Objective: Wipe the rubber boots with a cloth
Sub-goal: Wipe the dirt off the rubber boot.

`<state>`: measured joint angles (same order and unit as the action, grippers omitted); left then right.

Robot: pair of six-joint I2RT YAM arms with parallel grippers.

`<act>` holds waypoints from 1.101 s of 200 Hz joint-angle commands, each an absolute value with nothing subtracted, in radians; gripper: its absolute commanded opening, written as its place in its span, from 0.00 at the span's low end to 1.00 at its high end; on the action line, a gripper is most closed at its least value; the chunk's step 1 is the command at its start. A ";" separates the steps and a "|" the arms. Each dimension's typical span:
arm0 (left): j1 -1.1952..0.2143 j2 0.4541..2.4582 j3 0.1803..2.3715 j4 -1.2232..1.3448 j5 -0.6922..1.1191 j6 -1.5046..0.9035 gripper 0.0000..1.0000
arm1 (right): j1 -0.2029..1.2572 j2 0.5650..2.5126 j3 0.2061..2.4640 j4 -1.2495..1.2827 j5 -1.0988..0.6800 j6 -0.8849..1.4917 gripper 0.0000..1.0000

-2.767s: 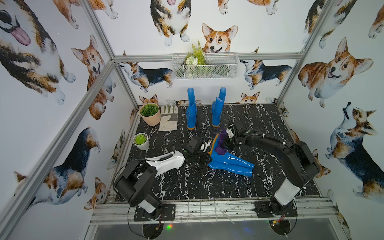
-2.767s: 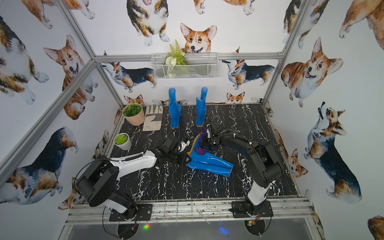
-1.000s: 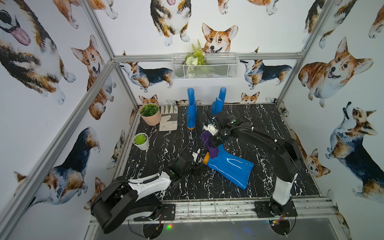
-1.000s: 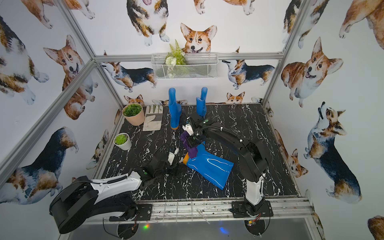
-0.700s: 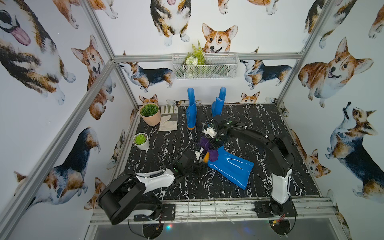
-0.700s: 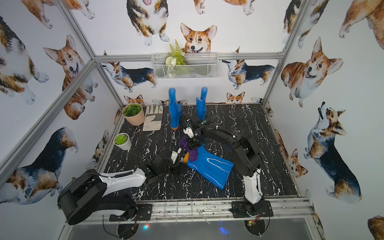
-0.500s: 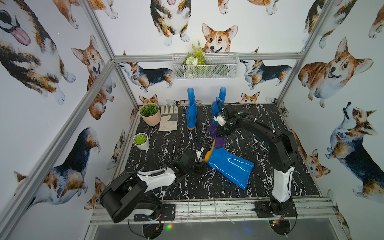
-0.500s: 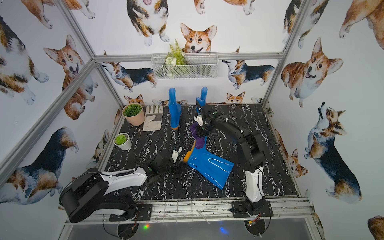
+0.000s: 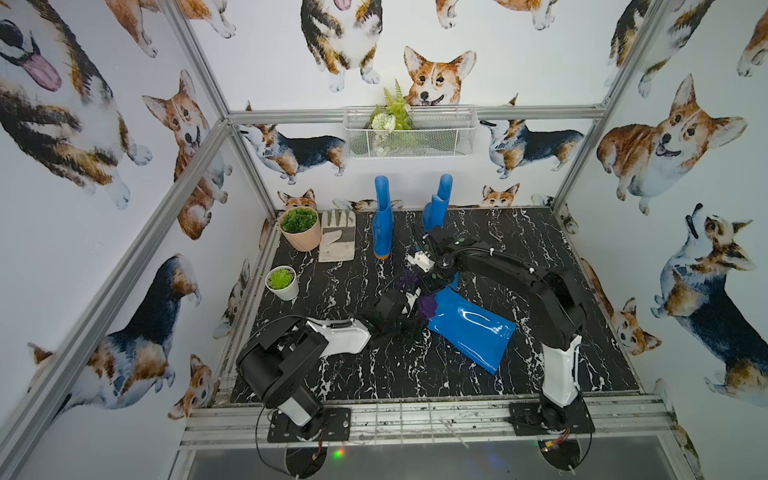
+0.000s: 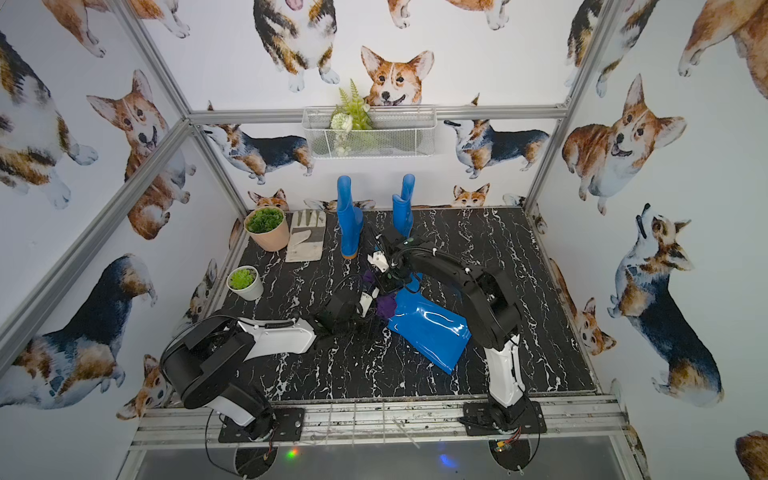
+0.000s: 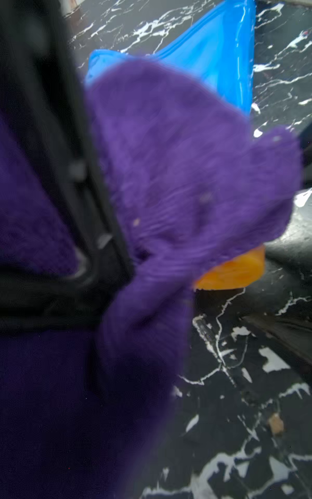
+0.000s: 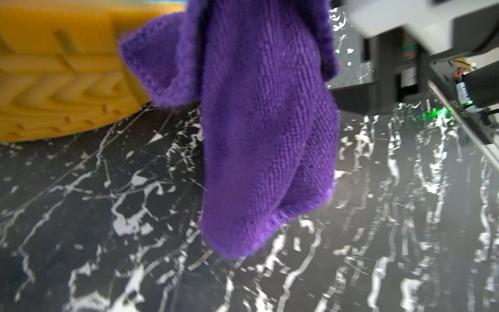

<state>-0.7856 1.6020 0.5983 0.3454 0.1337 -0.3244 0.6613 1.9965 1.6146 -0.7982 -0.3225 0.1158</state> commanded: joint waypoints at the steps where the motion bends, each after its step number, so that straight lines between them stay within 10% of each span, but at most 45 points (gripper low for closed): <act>1: -0.782 1.593 0.585 0.315 0.118 -0.304 0.70 | 0.568 1.976 1.625 -0.813 -0.334 0.148 0.00; 108: -0.806 1.232 0.650 -0.049 -0.025 -0.083 0.71 | 0.197 1.514 1.244 -0.626 -0.125 0.473 0.00; 220: -1.365 1.901 1.257 -0.400 -0.216 0.291 0.73 | -0.174 1.127 0.794 -0.451 -0.273 0.684 0.00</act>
